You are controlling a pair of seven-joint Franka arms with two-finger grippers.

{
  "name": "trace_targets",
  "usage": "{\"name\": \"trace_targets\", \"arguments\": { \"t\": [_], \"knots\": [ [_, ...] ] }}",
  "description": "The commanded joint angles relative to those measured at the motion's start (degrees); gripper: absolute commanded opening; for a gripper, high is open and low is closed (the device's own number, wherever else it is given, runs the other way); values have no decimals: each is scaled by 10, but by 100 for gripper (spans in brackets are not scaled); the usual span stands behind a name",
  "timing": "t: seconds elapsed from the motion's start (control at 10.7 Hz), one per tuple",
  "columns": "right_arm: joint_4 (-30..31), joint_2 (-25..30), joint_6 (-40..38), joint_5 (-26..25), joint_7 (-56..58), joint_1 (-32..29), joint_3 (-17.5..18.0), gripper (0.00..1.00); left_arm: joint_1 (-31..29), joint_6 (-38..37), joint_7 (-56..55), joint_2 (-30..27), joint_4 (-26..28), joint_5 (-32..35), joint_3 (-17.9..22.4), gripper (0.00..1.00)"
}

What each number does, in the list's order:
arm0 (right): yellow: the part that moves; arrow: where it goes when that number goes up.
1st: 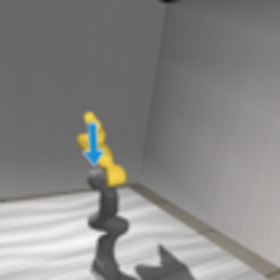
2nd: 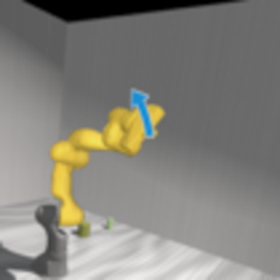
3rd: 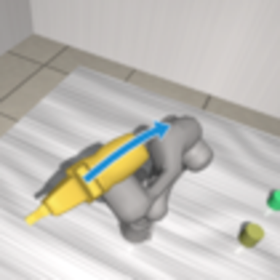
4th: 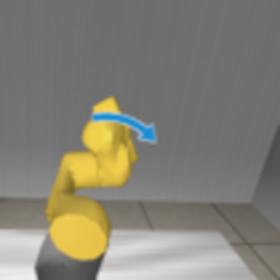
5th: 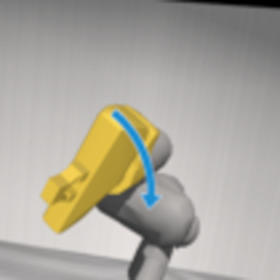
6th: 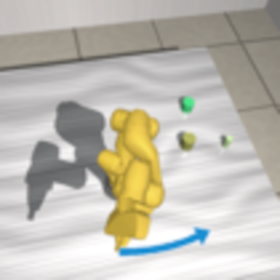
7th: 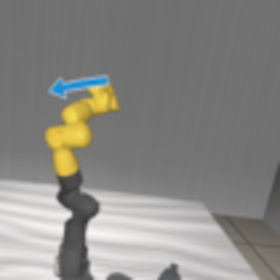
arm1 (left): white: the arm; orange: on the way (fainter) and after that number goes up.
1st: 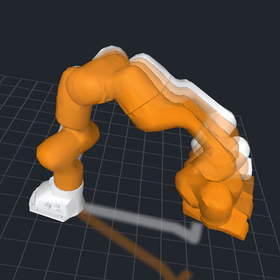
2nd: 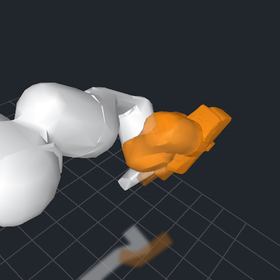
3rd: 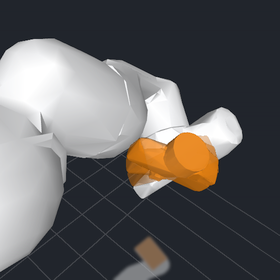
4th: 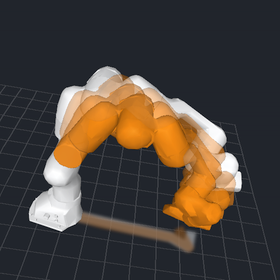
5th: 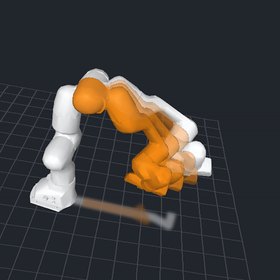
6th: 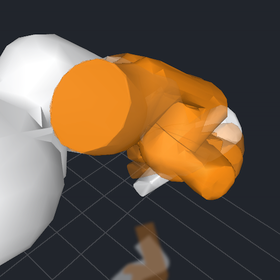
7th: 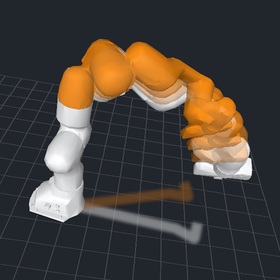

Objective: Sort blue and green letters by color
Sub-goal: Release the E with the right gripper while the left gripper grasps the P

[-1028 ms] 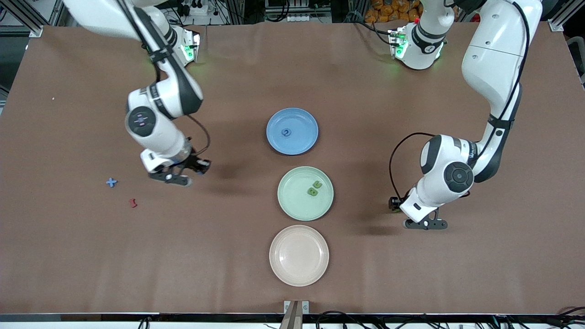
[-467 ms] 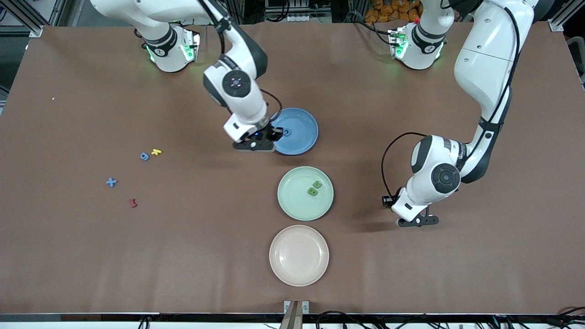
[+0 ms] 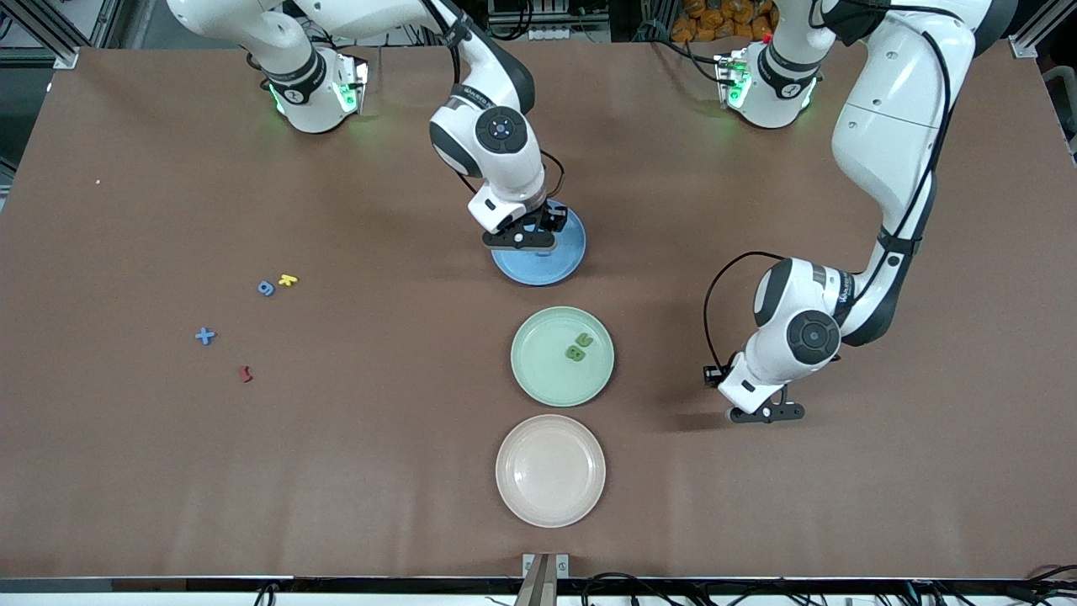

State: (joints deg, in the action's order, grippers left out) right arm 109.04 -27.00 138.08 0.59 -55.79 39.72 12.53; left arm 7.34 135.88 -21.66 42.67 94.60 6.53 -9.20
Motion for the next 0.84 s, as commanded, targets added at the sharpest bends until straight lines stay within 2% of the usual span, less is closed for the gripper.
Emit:
{"name": "trace_targets", "arguments": {
  "t": [0.0, 0.19, 0.28, 0.47, 0.75],
  "knots": [
    [-21, -6, -11, -9, -16, -12, 0, 100, 1, -4, -6, 15, -24, 21, 1, 33],
    [-18, 14, -53, -9, 19, -58, 0, 100, 1, -5, -6, 16, -25, 28, 1, 4],
    [-18, 26, -83, -9, 43, -85, 0, 100, 1, -5, -6, 15, -25, 29, 1, 0],
    [-16, 41, -100, -10, 51, -144, 0, 100, 6, -5, -9, 11, -26, 29, 1, 0],
    [-1, 57, -104, -16, 156, -258, 0, 100, 34, -6, -12, 1, -38, 24, -5, 0]
  ]
}}
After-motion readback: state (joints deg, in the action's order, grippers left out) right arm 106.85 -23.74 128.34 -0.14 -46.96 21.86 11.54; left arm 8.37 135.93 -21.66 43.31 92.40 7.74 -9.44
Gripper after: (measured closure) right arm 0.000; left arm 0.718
